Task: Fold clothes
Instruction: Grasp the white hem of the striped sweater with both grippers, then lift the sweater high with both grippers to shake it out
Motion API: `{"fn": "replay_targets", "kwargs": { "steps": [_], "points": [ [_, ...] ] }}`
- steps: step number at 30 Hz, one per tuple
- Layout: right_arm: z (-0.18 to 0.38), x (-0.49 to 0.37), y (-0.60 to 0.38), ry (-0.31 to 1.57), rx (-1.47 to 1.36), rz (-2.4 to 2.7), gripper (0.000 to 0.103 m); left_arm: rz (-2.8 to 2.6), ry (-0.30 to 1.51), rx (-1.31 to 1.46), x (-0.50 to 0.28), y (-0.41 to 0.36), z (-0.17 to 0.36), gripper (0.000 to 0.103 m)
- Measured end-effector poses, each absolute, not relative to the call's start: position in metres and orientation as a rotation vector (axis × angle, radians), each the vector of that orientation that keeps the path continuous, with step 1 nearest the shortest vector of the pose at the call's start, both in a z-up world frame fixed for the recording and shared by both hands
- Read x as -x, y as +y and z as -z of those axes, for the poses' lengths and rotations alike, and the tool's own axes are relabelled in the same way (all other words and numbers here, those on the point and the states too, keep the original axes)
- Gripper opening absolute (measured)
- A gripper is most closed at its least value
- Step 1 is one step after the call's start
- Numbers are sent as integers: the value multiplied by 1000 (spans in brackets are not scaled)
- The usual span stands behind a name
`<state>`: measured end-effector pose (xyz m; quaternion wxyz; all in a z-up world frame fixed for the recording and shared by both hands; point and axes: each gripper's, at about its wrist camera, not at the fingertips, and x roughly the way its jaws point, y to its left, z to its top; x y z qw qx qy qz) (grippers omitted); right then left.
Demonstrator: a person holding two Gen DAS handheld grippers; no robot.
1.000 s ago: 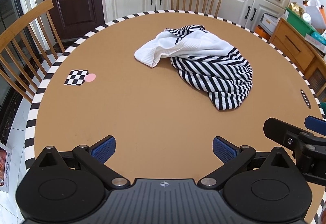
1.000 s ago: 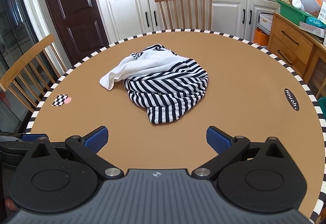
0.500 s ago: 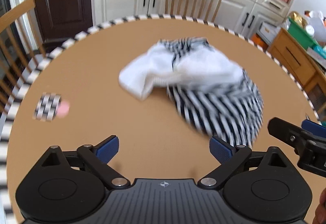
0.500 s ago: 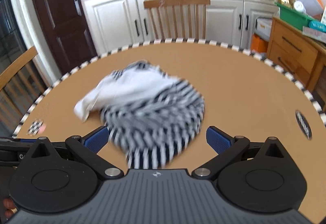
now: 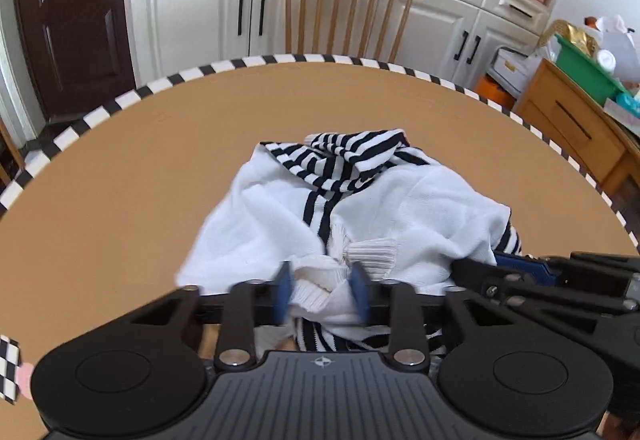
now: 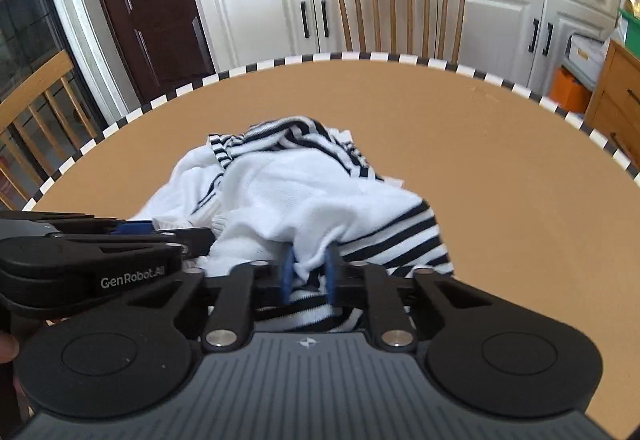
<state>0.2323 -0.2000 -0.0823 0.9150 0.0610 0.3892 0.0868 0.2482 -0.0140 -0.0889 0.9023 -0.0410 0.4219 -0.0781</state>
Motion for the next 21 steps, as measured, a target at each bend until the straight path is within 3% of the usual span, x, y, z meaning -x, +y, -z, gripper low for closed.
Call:
{"fn": "replay_targets", "kwargs": {
  "steps": [6, 11, 13, 14, 15, 18, 19, 21],
  "points": [
    [20, -164, -215, 699, -157, -281, 9, 291, 783, 128, -192, -1, 37, 22],
    [-17, -67, -223, 756, -110, -407, 11, 431, 804, 107, -87, 9, -1, 23],
    [-4, -24, -219, 889, -117, -449, 17, 469, 932, 112, -42, 13, 10, 25],
    [5, -2, -217, 962, -122, -470, 24, 477, 1007, 107, -20, 15, 19, 25],
    [13, 18, -215, 1024, -123, -483, 38, 470, 1079, 92, 2, 17, 30, 25],
    [24, 61, -222, 1108, -157, -444, 46, 374, 1208, 135, 50, 38, 52, 27],
    [21, 68, -231, 1099, -200, -407, 48, 331, 1222, 167, 59, 47, 54, 32],
    [16, 69, -245, 1040, -267, -350, 63, 262, 1195, 247, 68, 62, 51, 48]
  ]
}}
